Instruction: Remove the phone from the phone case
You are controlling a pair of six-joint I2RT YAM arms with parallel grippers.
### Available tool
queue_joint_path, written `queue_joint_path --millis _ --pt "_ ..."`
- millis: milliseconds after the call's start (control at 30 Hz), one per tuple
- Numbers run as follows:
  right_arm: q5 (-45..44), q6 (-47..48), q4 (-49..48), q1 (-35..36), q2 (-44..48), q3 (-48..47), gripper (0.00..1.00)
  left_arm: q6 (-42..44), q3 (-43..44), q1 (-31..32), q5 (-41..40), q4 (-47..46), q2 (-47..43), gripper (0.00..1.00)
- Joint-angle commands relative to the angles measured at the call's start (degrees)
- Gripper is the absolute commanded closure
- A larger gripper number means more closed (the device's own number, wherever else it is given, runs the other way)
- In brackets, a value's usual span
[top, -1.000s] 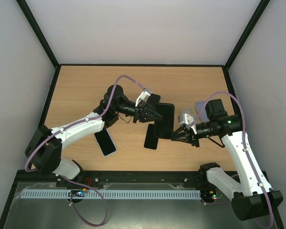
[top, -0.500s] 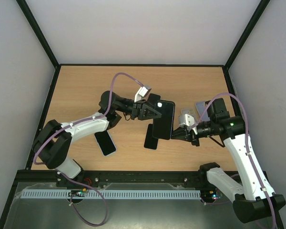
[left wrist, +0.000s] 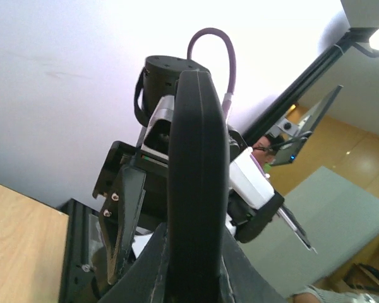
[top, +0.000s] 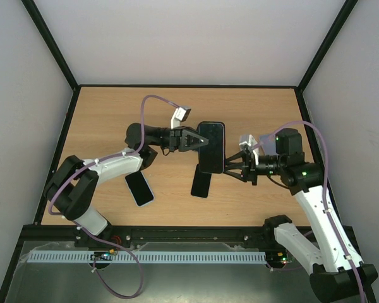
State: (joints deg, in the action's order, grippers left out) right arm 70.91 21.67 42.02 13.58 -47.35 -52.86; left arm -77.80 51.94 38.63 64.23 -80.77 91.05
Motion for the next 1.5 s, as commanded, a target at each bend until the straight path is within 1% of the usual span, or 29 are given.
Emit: queue_joint_path --millis 0,100,167,233,300,333,367,433,467,500,533,567,667,767,800,833,867,933,1000,1067,1133,1200,1300,1400,1467 --pt "-11.14 -23.99 -28.34 -1.06 -2.46 1.48 0.67 2.11 -1.16 5.11 2.97 -0.45 -2.95 0.97" --pt "-14.36 -27.30 -30.42 -1.06 -3.42 0.69 0.61 2.58 -1.89 5.57 2.85 -0.09 -2.12 0.97" --pt "-15.42 -27.63 -30.19 -1.05 -4.24 -0.86 0.54 5.19 -1.87 5.86 2.94 3.94 -1.89 0.97" --pt "-14.46 -28.09 -30.50 -1.06 -5.05 -1.38 0.48 11.69 -1.48 6.01 2.63 11.96 -1.82 0.97" --pt "-11.71 -29.80 -31.30 -1.06 -5.95 -1.26 0.43 18.66 -0.29 6.02 1.93 21.03 -1.67 0.97" --pt "-10.70 -31.03 -31.72 -1.03 -6.37 -1.17 0.42 22.55 0.55 6.02 1.45 26.02 -1.71 0.97" --pt "-9.94 -32.68 -32.45 -1.12 -6.90 -0.79 0.44 26.82 1.41 5.99 0.47 31.58 -1.73 0.97" --pt "-7.32 -36.33 -34.82 -1.15 -7.94 0.13 0.70 33.77 3.76 5.66 -2.62 41.84 -1.20 0.97" --pt "-7.02 -38.02 -35.95 -1.14 -8.34 0.87 0.81 35.22 4.72 5.28 -4.35 44.07 -0.49 0.97" --pt "-7.08 -39.61 -36.57 -1.24 -8.63 1.40 0.91 36.44 5.66 4.75 -6.75 46.55 0.10 0.97" --pt "-7.47 -40.40 -36.41 -1.49 -8.85 1.86 0.97 37.76 6.66 4.18 -9.93 48.64 0.75 0.96" --pt "-7.93 -40.76 -35.30 -1.77 -9.08 1.96 0.98 39.07 7.86 3.44 -13.13 50.71 1.45 0.93" --pt "-9.86 -40.95 -29.92 -3.48 -9.63 1.79 0.98 41.44 10.66 1.32 -23.03 52.90 2.93 0.79" --pt "-12.18 -43.55 -26.64 -6.54 -9.92 3.95 0.98 43.82 13.37 0.23 -33.45 55.30 3.36 0.51" --pt "-13.21 -43.91 -24.99 -7.16 -10.07 4.45 0.98 44.38 13.66 0.23 -36.40 55.67 3.04 0.44" --pt "-14.43 -44.17 -23.27 -8.39 -10.26 5.37 0.98 44.78 13.66 0.26 -38.73 55.75 2.55 0.39" --pt "-15.12 -44.59 -22.23 -9.39 -10.43 6.45 0.98 45.03 13.44 0.34 -40.65 55.62 2.07 0.37" --pt "-16.25 -45.53 -20.81 -10.88 -10.20 8.81 0.98 45.58 12.83 0.71 -44.98 56.28 0.93 0.34" --pt "-20.21 -46.61 -19.93 -11.39 -9.61 10.79 0.98 47.77 11.82 1.92 -50.96 58.42 -0.41 0.31" --pt "-24.96 -48.02 -17.93 -11.39 -9.84 11.76 0.98 51.06 9.85 4.36 -57.72 59.66 -1.86 0.30" --pt "-27.91 -48.86 -14.26 -11.47 -12.34 11.35 0.98 54.25 7.74 7.19 -62.17 59.73 -2.75 0.31" --pt "-29.47 -48.59 -10.56 -11.43 -15.26 10.04 0.98 57.13 6.48 10.11 -64.87 59.91 -2.78 0.32" --pt "-30.60 -46.63 -7.66 -11.45 -18.45 7.99 0.98 62.38 5.28 15.38 -70.20 60.50 -1.71 0.32" --pt "-31.03 -45.51 -7.95 -11.30 -20.95 8.29 0.98 66.21 3.01 19.16 -74.59 57.54 0.05 0.33" --pt "-30.73 -45.04 -9.40 -11.23 -22.43 8.83 0.98 66.72 1.26 20.47 -75.12 54.38 1.32 0.33"
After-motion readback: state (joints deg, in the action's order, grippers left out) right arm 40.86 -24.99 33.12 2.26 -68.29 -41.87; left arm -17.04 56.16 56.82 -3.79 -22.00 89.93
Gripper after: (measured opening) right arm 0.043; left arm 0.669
